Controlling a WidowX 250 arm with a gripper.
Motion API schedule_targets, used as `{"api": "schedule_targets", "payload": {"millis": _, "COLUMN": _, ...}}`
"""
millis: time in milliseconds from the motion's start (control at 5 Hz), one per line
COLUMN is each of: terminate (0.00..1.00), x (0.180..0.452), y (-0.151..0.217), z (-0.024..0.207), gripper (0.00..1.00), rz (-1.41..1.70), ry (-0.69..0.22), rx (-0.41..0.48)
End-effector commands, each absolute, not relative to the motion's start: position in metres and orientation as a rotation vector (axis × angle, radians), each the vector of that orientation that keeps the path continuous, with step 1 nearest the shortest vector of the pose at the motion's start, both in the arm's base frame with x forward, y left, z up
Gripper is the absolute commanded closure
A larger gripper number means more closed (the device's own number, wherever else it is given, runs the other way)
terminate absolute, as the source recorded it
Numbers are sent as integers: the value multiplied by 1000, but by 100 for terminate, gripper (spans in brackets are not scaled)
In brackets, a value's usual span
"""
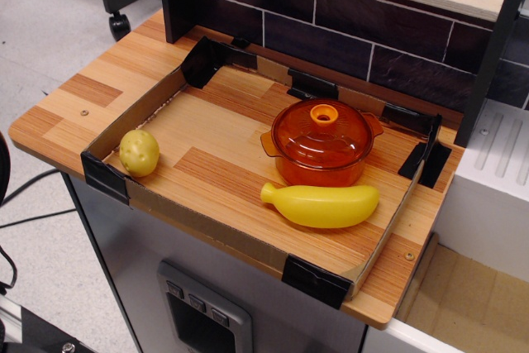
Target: Take lid off pot
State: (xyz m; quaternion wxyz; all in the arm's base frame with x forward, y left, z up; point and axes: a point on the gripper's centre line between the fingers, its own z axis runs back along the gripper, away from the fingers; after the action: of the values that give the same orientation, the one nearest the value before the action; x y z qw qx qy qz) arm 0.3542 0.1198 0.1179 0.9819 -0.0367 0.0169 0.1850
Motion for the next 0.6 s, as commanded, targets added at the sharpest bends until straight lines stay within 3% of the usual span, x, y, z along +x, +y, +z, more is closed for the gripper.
{"api": "schedule_targets", "payload": {"millis": 0, "terminate": 0, "x": 354, "y": 120, "z": 118, "gripper": 0, "rz": 372, "ry": 34, "rx": -74}}
{"api": "schedule_targets", "payload": {"millis": 400, "terminate": 0, "x": 338, "y": 72, "z": 117, "gripper": 0, "rz": 358, "ry": -17, "rx": -92}}
